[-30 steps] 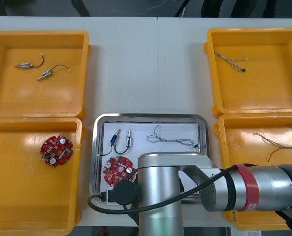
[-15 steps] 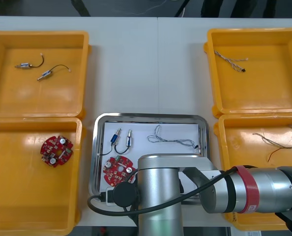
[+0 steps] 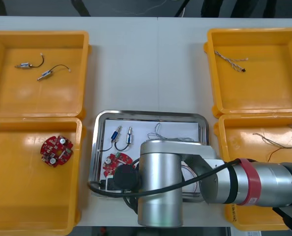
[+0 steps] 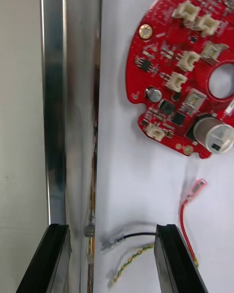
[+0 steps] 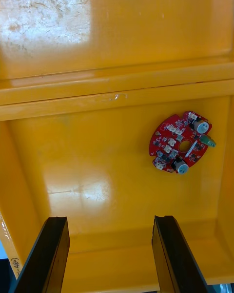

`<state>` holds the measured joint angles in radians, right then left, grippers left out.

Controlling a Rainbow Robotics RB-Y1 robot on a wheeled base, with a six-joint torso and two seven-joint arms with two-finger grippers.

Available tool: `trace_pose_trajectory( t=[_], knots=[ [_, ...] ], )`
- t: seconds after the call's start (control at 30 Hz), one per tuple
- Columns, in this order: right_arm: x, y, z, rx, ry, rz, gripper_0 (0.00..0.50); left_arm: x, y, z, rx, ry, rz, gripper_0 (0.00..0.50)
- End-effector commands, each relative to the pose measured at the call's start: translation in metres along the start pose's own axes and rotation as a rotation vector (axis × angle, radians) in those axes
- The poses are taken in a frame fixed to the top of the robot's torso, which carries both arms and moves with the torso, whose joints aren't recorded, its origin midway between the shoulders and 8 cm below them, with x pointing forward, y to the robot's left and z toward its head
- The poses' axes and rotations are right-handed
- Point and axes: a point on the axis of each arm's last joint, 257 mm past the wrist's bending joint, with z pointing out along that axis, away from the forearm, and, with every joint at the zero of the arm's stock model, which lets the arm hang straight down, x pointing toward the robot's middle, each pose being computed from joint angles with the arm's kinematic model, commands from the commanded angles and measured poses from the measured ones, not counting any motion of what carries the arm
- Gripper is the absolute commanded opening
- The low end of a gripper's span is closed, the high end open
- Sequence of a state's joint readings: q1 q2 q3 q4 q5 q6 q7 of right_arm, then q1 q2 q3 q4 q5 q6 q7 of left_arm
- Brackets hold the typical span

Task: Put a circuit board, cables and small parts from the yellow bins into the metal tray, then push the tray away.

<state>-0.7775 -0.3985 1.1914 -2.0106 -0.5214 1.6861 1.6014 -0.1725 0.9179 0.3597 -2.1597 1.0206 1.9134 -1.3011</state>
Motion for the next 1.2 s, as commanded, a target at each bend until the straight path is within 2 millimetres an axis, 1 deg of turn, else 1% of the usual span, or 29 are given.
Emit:
trace_pose_trajectory(
  t=[0.03, 0.1, 0.23, 0.3, 0.4, 0.63, 0.83, 1.2],
  knots=[
    [-0.022, -0.015, -0.034, 0.011, -0.065, -0.007, 0.5, -0.002, 0.015, -0.015, -0.057, -0.017, 0.036, 0.5],
    [-0.019, -0.016, -0.039, 0.012, -0.057, -0.012, 0.5, -0.002, 0.015, -0.015, -0.057, -0.017, 0.036, 0.5],
    [-0.011, -0.009, -0.041, -0.009, -0.043, -0.02, 0.5, -0.002, 0.015, -0.015, -0.057, -0.017, 0.036, 0.5],
    [-0.006, 0.0, -0.04, -0.044, -0.036, -0.021, 0.5, -0.002, 0.015, -0.015, -0.057, -0.017, 0.036, 0.5],
    [-0.004, 0.009, -0.039, -0.069, -0.033, -0.025, 0.5, -0.002, 0.015, -0.015, -0.057, -0.017, 0.036, 0.5],
    [-0.003, 0.02, -0.035, -0.097, -0.034, -0.022, 0.5, -0.002, 0.015, -0.015, -0.057, -0.017, 0.036, 0.5],
    [-0.002, 0.023, -0.027, -0.063, -0.024, -0.016, 0.5, -0.002, 0.015, -0.015, -0.057, -0.017, 0.036, 0.5],
    [-0.003, 0.039, -0.013, -0.047, -0.028, -0.008, 0.5, -0.002, 0.015, -0.015, -0.057, -0.017, 0.036, 0.5]
  ],
)
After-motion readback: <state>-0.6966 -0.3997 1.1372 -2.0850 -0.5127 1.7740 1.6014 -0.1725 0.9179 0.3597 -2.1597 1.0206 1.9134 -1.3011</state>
